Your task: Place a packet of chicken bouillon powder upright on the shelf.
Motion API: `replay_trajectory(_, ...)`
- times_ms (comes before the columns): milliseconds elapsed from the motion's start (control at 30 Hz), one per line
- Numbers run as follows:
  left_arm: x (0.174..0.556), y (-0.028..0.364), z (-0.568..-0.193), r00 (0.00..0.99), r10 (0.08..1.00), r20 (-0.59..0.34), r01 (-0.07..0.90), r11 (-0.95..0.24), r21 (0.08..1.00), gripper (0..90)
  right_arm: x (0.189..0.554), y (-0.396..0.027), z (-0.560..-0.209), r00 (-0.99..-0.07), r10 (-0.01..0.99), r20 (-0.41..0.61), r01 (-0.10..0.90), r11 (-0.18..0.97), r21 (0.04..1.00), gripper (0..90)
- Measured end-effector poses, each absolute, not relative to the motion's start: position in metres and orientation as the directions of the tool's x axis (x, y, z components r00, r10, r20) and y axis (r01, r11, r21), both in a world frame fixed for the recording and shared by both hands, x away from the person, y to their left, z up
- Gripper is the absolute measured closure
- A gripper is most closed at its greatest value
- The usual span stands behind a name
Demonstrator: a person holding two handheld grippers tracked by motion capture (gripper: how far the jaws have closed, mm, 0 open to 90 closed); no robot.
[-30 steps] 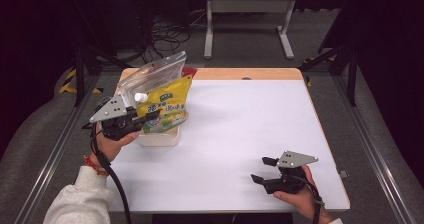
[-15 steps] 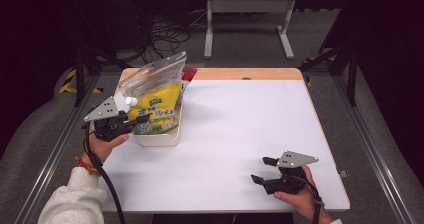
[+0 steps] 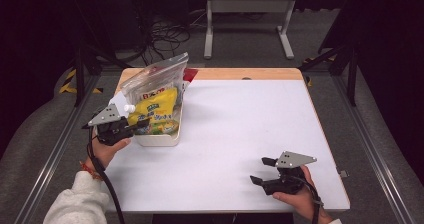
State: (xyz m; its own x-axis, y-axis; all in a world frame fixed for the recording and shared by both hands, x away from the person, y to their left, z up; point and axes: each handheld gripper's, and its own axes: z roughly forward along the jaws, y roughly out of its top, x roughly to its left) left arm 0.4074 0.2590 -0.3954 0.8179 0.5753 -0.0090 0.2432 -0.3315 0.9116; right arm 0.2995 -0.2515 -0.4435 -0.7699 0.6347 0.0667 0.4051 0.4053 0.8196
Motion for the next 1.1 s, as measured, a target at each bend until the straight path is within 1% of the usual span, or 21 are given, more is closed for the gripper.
replay_trajectory(667, 0.404, 0.265, -0.413, 0.785, 0.617, -0.050, 0.293, -0.299, 0.908, 83.5, 0.300, -0.250, -0.443, -0.771, 0.634, 0.058, 0.398, 0.409, 0.821, 24.1)
replay_trajectory(800, 0.400, 0.265, -0.416, 0.775, 0.630, -0.049, 0.286, -0.282, 0.916, 83.4, 0.300, -0.251, -0.442, -0.772, 0.634, 0.051, 0.393, 0.413, 0.821, 23.9)
replay_trajectory(833, 0.399, 0.264, -0.416, 0.770, 0.638, -0.029, 0.272, -0.287, 0.919, 83.4, 0.301, -0.251, -0.442, -0.772, 0.634, 0.048, 0.392, 0.415, 0.821, 24.0)
replay_trajectory(900, 0.397, 0.263, -0.418, 0.763, 0.645, -0.024, 0.263, -0.277, 0.924, 83.2, 0.301, -0.251, -0.441, -0.771, 0.635, 0.044, 0.390, 0.416, 0.822, 25.7)
replay_trajectory(967, 0.397, 0.263, -0.418, 0.759, 0.650, -0.040, 0.270, -0.258, 0.928, 82.6, 0.300, -0.251, -0.441, -0.767, 0.640, 0.029, 0.384, 0.423, 0.820, 26.3)
replay_trajectory(1100, 0.395, 0.262, -0.417, 0.753, 0.657, -0.032, 0.260, -0.253, 0.932, 81.2, 0.299, -0.252, -0.439, -0.765, 0.644, 0.026, 0.381, 0.419, 0.824, 26.3)
